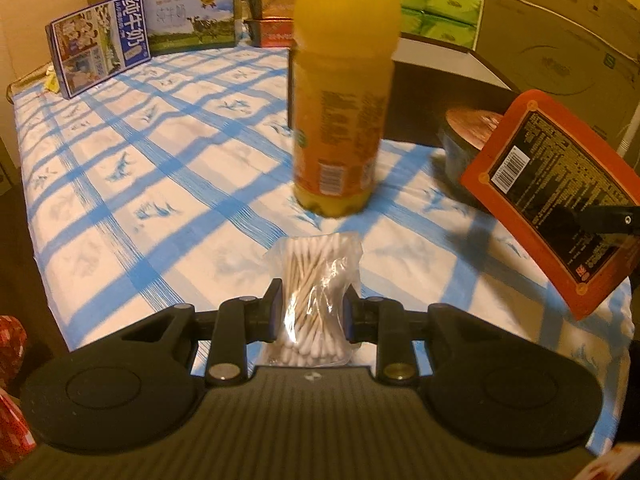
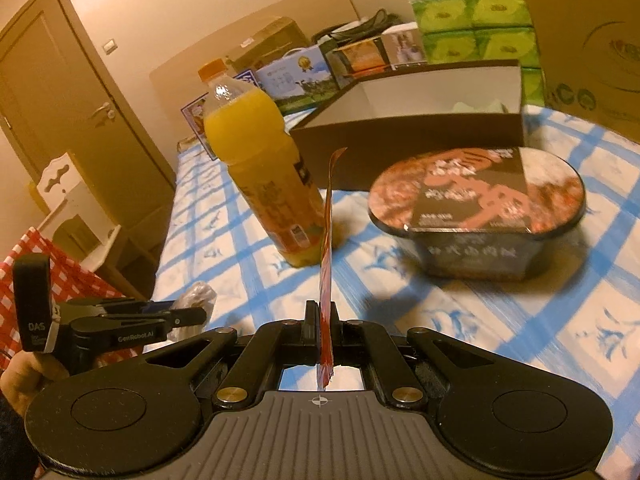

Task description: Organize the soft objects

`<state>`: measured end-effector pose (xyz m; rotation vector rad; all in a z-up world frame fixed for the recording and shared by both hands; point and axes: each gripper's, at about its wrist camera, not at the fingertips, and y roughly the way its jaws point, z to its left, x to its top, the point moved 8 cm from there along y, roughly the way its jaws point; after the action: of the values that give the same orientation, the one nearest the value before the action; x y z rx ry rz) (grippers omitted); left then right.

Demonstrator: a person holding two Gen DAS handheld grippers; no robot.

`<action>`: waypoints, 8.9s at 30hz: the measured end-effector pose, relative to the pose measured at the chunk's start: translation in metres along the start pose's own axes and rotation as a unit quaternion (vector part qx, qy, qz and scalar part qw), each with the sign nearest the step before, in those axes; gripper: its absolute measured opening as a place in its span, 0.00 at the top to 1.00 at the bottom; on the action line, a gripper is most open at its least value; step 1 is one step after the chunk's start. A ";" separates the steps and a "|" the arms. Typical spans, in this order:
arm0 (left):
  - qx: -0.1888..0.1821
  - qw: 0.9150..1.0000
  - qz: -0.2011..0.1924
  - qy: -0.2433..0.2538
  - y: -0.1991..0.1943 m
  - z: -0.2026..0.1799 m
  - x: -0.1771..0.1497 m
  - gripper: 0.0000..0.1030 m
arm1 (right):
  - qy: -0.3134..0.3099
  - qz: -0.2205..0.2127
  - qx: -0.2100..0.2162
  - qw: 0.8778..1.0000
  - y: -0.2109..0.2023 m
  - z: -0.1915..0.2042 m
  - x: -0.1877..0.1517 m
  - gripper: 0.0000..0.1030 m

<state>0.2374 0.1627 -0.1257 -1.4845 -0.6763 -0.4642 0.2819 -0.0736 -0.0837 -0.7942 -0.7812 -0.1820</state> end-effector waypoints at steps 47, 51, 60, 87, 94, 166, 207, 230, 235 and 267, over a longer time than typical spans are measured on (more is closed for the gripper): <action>0.012 0.990 -0.104 0.092 0.154 0.047 0.331 0.75 | 0.047 -0.109 -0.040 0.992 0.132 -0.097 0.269 0.99; -0.012 0.990 -0.092 0.108 0.176 0.030 0.337 0.75 | 0.058 -0.094 -0.048 0.993 0.152 -0.110 0.272 0.99; -0.053 0.979 -0.072 0.183 0.212 -0.009 0.333 0.75 | 0.112 -0.069 -0.033 0.991 0.183 -0.131 0.267 0.99; -0.083 0.967 -0.061 0.232 0.247 -0.049 0.328 0.47 | 0.151 -0.052 -0.009 0.987 0.210 -0.146 0.264 0.99; -0.084 0.968 -0.057 0.229 0.249 -0.046 0.325 0.47 | 0.163 -0.057 -0.002 0.985 0.217 -0.146 0.265 0.98; -0.006 0.994 -0.104 0.011 -0.058 0.025 0.148 0.24 | -0.017 -0.111 -0.092 0.989 -0.042 -0.010 0.083 0.16; 0.045 0.999 0.014 0.004 -0.133 -0.096 -0.083 0.16 | -0.007 0.021 -0.136 0.990 -0.081 0.043 -0.108 0.16; 0.023 1.000 0.015 -0.002 -0.141 -0.117 -0.101 0.16 | 0.013 0.031 -0.155 0.987 -0.102 0.035 -0.136 0.16; 0.023 1.000 0.015 -0.006 -0.142 -0.113 -0.102 0.16 | 0.011 0.033 -0.153 0.988 -0.101 0.035 -0.135 0.16; 0.021 1.000 0.019 -0.009 -0.139 -0.111 -0.103 0.17 | 0.012 0.033 -0.153 0.988 -0.097 0.035 -0.135 0.16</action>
<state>0.0835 0.0328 -0.0862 -1.4605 -0.6677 -0.4047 0.1251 -0.1354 -0.1059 -1.1060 -0.7113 -0.2555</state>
